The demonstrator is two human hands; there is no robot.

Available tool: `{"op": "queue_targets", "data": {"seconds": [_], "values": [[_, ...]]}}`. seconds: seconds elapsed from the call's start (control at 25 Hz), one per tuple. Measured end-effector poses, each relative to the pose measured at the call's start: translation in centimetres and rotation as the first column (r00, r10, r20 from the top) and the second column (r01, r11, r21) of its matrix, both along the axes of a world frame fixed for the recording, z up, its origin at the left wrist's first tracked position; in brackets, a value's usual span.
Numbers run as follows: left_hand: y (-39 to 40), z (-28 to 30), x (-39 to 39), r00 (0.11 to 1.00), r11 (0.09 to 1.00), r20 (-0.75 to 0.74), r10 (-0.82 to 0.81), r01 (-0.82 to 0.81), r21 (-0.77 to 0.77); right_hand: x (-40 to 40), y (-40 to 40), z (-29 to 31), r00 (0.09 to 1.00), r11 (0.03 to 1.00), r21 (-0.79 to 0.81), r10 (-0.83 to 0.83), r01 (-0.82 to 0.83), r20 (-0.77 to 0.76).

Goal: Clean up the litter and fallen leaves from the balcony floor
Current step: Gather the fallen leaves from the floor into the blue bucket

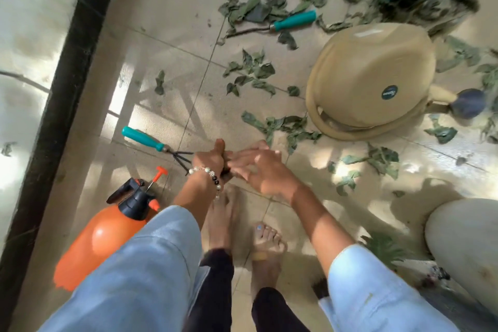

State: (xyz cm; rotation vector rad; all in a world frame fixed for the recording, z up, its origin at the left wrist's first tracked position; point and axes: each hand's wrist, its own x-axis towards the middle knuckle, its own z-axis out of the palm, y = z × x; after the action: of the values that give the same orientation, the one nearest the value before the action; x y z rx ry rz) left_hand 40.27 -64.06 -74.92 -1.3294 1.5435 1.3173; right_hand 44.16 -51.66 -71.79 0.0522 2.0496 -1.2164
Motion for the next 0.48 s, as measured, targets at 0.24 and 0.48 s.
{"op": "queue_targets", "data": {"seconds": [0.24,0.48], "values": [[-0.8,-2.8,-3.4,0.999,1.0,-0.034,0.006,-0.005,0.023,-3.7,3.1,-9.7,0.996,0.8,0.596,-0.019,0.07,-0.091],[-1.3,-5.8,-4.9,0.999,0.997,0.051,0.018,-0.021,0.073,-3.0,1.9,-14.6,0.874,0.618,0.752,0.471,-0.229,-0.121]]}}
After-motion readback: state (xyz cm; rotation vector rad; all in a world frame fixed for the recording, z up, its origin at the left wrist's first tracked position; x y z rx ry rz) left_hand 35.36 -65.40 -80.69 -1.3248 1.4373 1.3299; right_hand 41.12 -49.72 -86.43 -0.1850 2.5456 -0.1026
